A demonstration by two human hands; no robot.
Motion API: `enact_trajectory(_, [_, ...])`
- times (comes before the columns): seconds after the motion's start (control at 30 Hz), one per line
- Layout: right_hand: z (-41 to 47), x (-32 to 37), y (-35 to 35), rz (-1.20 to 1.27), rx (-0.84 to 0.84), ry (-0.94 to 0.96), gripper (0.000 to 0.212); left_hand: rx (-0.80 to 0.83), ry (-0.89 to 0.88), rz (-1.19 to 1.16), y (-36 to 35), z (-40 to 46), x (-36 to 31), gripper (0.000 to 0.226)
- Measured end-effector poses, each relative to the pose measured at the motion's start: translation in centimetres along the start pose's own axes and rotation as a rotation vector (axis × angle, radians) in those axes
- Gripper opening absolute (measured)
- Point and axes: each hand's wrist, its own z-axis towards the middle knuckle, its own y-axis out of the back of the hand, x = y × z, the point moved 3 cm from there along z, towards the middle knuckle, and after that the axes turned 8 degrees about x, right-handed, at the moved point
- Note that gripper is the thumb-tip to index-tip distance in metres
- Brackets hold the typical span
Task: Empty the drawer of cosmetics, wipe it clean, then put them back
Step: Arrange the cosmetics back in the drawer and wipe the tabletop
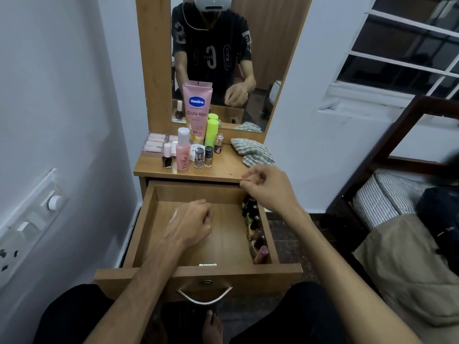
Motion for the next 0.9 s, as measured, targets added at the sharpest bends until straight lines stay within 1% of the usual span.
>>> enact_trajectory(0.1, [5.3,2.0,-0.6,-0.003,-0.164,0.054,0.021,-0.009,-0.007,0.001,-0.2,0.0,0.3,0.014])
enact_trajectory(0.17, [8.8,2.7,-1.3,-0.027,-0.215,0.056,0.027,-0.009,-0.010,0.009,-0.4,0.1,0.4,0.013])
enact_trajectory(0.23, [11.7,3.2,-2.1,-0.065,-0.218,0.038,0.035,-0.008,-0.002,0.006,-0.5,0.3,0.6,0.013])
enact_trajectory(0.33, [15.1,3.4,-3.5,-0.193,-0.158,0.029,0.046,-0.011,0.011,-0.002,-0.7,0.3,0.7,0.013])
enact_trajectory(0.37, [15.9,3.3,-4.0,-0.226,-0.134,0.025,0.045,-0.016,0.012,-0.005,-0.7,0.3,0.7,0.013])
enact_trajectory(0.43, [16.8,3.1,-4.7,-0.264,-0.102,0.024,0.037,-0.027,0.011,-0.008,-0.7,0.3,0.7,0.013])
enact_trajectory(0.53, [16.8,2.4,-5.2,-0.259,-0.112,0.031,0.026,-0.046,0.001,-0.010,-0.6,0.3,0.6,0.013])
enact_trajectory(0.63, [15.8,1.9,-4.8,-0.193,-0.173,0.042,0.021,-0.037,-0.009,-0.005,-0.6,0.4,0.5,0.013])
enact_trajectory(0.73, [13.6,1.6,-3.7,-0.110,-0.199,0.056,0.016,-0.045,-0.005,-0.008,-0.5,0.4,0.4,0.013])
enact_trajectory(0.9, [7.5,0.8,-1.7,0.025,-0.159,0.075,0.007,-0.024,-0.015,0.009,-0.2,0.3,0.0,0.013])
